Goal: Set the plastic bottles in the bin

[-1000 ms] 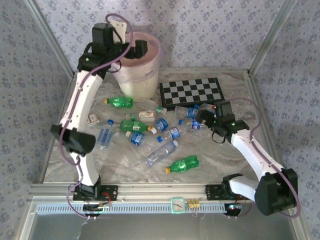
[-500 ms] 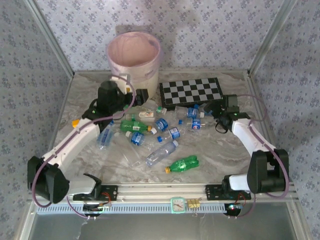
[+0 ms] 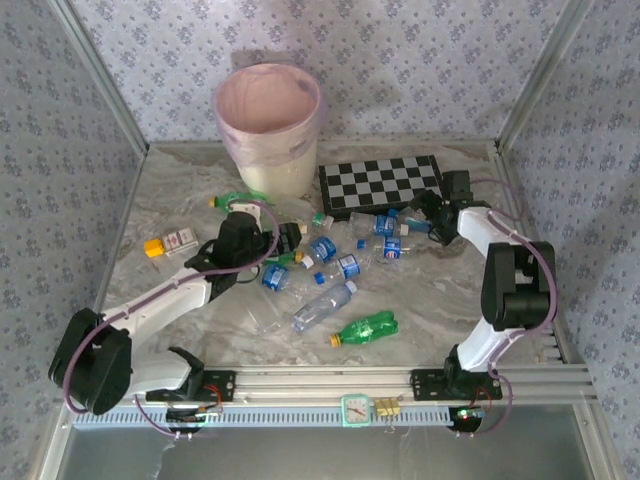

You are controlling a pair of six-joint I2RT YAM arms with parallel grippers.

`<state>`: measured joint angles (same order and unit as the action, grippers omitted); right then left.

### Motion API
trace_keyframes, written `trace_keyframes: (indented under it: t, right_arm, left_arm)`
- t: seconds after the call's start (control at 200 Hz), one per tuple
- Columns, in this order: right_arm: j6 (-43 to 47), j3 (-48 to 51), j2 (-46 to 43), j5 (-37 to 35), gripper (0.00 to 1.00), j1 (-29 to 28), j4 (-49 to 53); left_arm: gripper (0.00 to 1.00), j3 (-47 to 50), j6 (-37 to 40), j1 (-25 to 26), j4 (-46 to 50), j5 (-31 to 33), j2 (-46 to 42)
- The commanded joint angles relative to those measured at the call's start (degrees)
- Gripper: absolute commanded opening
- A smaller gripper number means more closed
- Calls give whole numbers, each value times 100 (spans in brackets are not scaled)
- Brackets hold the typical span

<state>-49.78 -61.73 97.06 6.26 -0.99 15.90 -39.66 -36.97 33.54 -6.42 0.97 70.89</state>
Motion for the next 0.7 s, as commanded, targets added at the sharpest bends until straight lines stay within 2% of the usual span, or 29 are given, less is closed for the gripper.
trace_keyframes:
  t: [0.0, 0.295, 0.7]
  right_arm:
    - [-588, -281, 229, 192, 94, 12, -113]
    - [-1453, -286, 562, -192, 93, 54, -420]
    - [-2148, 21, 811, -452, 89, 187, -726]
  left_arm:
    - [100, -162, -77, 47, -395, 70, 181]
    - [100, -286, 59, 111, -496, 57, 363]
    - [100, -68, 152, 118, -268, 302, 0]
